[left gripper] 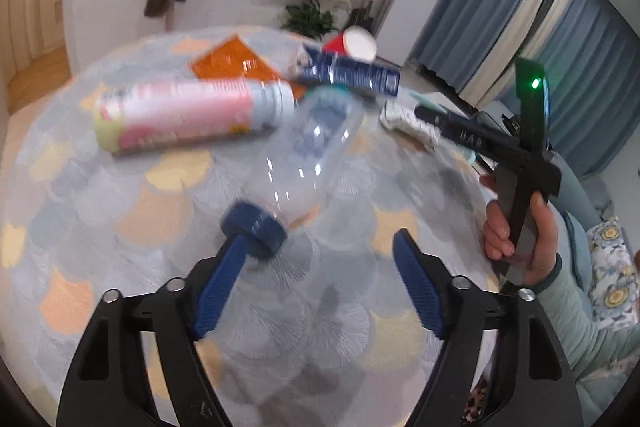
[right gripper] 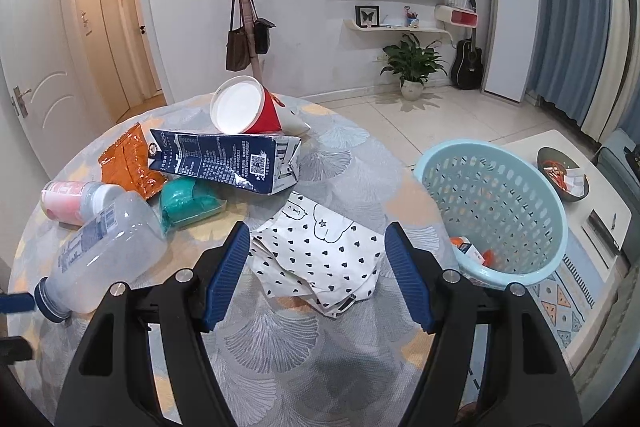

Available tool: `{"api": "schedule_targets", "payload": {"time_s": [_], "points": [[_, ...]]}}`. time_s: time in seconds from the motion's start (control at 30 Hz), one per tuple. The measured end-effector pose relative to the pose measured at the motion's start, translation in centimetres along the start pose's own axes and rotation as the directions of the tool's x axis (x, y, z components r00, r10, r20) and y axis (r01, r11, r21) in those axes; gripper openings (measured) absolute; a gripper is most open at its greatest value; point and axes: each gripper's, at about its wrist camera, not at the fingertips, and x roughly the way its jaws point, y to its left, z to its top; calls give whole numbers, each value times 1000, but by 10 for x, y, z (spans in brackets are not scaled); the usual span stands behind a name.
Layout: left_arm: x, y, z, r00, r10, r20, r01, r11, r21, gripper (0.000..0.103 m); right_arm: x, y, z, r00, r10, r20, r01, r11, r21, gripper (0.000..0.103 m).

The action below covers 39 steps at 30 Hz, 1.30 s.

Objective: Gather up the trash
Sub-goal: 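Return both tools to the table and reach for the clear plastic bottle, then grasp the clear bottle with the left tool while the right grasps the polka-dot paper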

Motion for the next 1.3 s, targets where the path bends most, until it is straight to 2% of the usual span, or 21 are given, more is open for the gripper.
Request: {"api": "schedule_targets", "payload": {"time_s": [0.07,0.17,0.27,0.53,0.7,0.83,0.97,1.03,1.1,1.17,1.3], "points": [[-5,-4,8,997,64,40,-65,998,25,88,1,1,1,1000,-2,-1,2,1000,0,66],[9,-5,26,994,103,42,-106,992,67,89,1,2,1,1000,-4,-3,4,1000,-9,66],[35,-12,37,982,190,21,-191,975,115,89,1,2,1,1000,2,-3,-2,1000,-8,66],[75,-22,45,972,227,-56,-211,955,206,89,2,-11,2,998,53,-16,-52,997,48,66],[86,-33,45,968,245,-64,-224,947,230,85,2,-7,2,999,47,-18,-46,998,33,66],[94,-42,45,949,310,-59,-286,923,256,71,1,-7,1,999,51,-17,-50,998,37,66],[87,-40,43,955,293,-38,-279,936,213,63,-4,-20,0,997,78,-9,-78,995,61,66],[81,-35,42,966,255,-30,-247,955,162,61,-5,-32,0,997,71,-10,-70,994,79,66],[72,-29,40,979,201,-13,-199,974,106,60,-9,-48,2,994,105,-6,-104,987,121,65],[71,-27,39,982,186,-6,-185,980,78,59,-12,-55,5,991,134,-4,-132,982,133,65],[66,-30,40,988,156,15,-157,986,58,59,-15,-33,6,986,160,-36,-160,987,24,65]]}}
